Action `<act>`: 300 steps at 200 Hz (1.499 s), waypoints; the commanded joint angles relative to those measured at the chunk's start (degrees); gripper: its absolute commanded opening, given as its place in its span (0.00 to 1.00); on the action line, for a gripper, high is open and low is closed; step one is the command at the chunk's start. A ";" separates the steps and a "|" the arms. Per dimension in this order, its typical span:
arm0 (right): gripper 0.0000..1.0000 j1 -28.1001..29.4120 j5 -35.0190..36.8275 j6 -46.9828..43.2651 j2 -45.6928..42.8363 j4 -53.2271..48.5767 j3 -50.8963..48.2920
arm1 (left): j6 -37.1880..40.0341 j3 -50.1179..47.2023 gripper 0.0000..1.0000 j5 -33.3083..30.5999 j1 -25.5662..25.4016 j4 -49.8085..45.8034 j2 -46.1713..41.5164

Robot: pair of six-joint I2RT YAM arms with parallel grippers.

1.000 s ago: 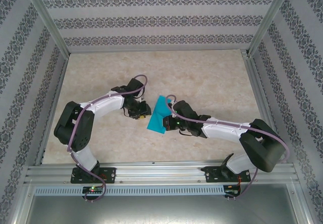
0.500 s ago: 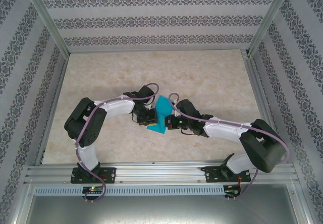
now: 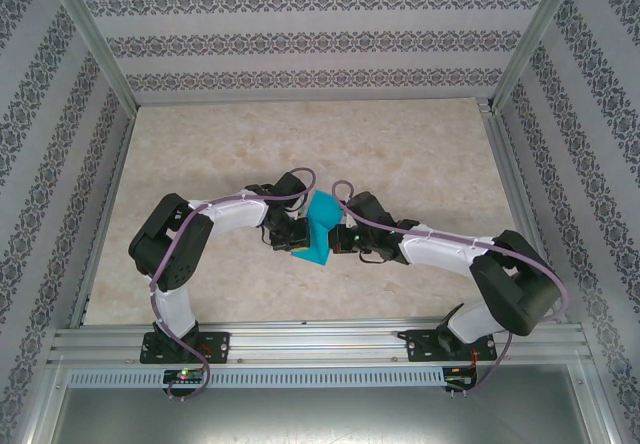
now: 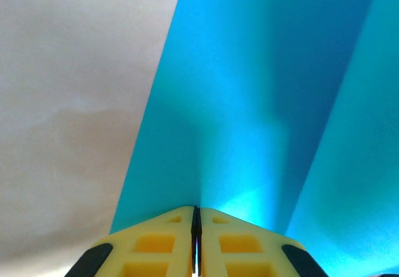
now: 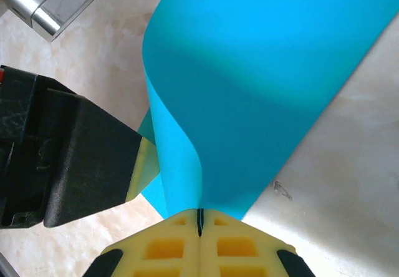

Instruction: Fold a paper plane with a square sheet of paper (pick it up from the middle)

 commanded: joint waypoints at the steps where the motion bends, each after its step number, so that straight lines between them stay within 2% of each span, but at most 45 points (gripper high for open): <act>1: 0.03 -0.69 1.68 -2.74 1.65 -3.45 2.63 | 0.76 -0.26 0.12 -1.71 -0.56 -1.94 0.75; 136: 0.03 -1.17 3.70 -7.74 9.39 -9.32 9.66 | 1.80 -0.02 0.11 -2.16 -0.56 -2.93 1.61; 300: 0.03 -1.21 6.09 -11.80 13.43 -13.65 13.89 | 2.27 0.21 0.11 -2.14 -0.56 -3.36 2.19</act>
